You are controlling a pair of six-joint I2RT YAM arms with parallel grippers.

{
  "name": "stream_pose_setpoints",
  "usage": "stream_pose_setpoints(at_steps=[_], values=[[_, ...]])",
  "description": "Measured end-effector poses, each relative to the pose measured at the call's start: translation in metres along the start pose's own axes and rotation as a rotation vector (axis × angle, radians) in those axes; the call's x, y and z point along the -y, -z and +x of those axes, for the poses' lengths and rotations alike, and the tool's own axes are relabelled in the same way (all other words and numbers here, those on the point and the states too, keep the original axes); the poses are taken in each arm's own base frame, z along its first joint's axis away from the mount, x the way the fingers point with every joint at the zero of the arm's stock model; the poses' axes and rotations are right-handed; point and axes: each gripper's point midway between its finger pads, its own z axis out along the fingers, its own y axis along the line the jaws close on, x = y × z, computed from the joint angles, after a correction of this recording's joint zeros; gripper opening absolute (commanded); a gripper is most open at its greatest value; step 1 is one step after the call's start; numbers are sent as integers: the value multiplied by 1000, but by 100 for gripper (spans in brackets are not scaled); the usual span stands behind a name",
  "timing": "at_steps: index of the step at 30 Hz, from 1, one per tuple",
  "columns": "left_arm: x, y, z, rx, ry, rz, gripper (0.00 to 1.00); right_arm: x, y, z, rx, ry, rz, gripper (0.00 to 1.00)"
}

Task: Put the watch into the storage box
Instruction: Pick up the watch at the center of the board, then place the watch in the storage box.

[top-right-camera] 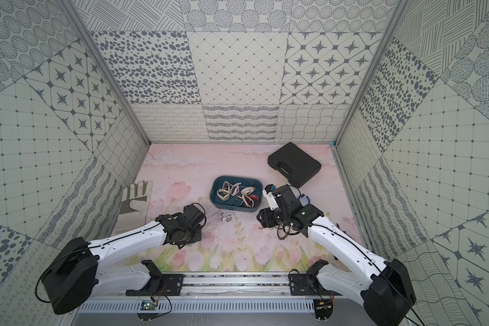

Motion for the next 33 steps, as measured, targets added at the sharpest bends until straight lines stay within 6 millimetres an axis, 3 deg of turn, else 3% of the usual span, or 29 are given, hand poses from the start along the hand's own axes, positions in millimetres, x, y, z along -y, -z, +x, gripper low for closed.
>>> stream_pose_setpoints(at_steps=[5,13,17,24,28,33], values=[[29,30,-27,68,-29,104,0,5,-11,12,-63,-21,34,62],[80,91,-80,175,-123,235,0,45,-5,25,-88,-102,254,61],[103,107,-114,202,-148,281,0,62,-12,25,-106,-147,318,61],[139,103,-171,206,-196,310,0,80,-22,15,-93,-217,352,61],[160,84,-194,183,-234,312,0,84,-21,8,-70,-234,349,60],[180,54,-206,136,-272,310,0,89,-19,6,-63,-254,352,60]])
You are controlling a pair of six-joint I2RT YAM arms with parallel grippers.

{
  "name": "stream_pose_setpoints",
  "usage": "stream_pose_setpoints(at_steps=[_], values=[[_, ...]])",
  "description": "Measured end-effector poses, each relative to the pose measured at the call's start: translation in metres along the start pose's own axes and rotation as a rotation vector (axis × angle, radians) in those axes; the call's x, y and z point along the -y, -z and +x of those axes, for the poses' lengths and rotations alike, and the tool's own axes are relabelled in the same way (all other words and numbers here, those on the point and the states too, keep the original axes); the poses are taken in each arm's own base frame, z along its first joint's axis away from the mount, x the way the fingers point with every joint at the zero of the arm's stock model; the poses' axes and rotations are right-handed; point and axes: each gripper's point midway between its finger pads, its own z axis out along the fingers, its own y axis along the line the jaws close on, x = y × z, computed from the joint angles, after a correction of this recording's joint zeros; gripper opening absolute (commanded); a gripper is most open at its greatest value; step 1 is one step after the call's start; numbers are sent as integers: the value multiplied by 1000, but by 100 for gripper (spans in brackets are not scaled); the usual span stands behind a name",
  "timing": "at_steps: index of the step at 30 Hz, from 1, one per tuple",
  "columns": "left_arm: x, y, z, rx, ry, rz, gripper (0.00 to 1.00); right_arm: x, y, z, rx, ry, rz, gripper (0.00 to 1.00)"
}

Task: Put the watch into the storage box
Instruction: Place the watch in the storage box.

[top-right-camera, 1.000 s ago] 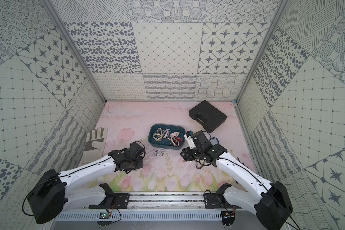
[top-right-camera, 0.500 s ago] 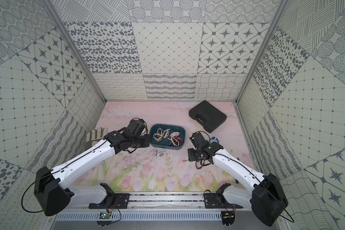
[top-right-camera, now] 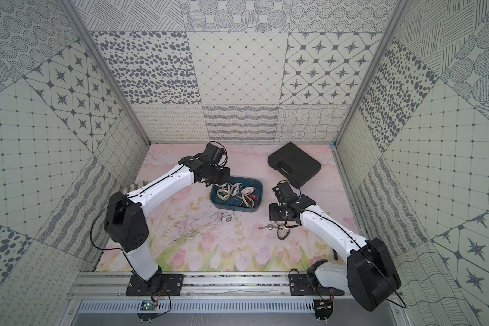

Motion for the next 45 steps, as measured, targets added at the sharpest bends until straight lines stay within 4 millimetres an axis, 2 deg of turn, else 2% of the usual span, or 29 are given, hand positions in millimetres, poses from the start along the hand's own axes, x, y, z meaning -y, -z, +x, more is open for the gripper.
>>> stream_pose_setpoints(at_steps=[4,10,14,19,22,24,26,29,37,45], values=[[7,-24,2,-40,-26,6,0,2,0,-3,4,-16,-8,60],[24,-59,24,-123,-78,15,0,2,0,-5,8,-19,-18,60],[30,-73,42,-167,-100,14,0,2,0,-6,11,-25,-25,60],[26,-84,64,-217,-110,-2,0,2,0,-9,18,-22,-30,60],[27,-87,65,-211,-112,1,0,2,-1,-9,18,-15,-33,60],[28,-88,64,-200,-114,7,12,2,-1,-8,18,-14,-34,61],[28,-88,64,-192,-116,13,30,2,-2,-7,16,-14,-33,60],[26,-89,68,-197,-114,8,39,3,-3,-6,13,-15,-31,61],[34,-72,61,-163,-120,28,43,5,-4,-7,16,-24,-32,61],[47,-36,39,-84,-128,62,44,6,-4,-7,14,-27,-35,61]])
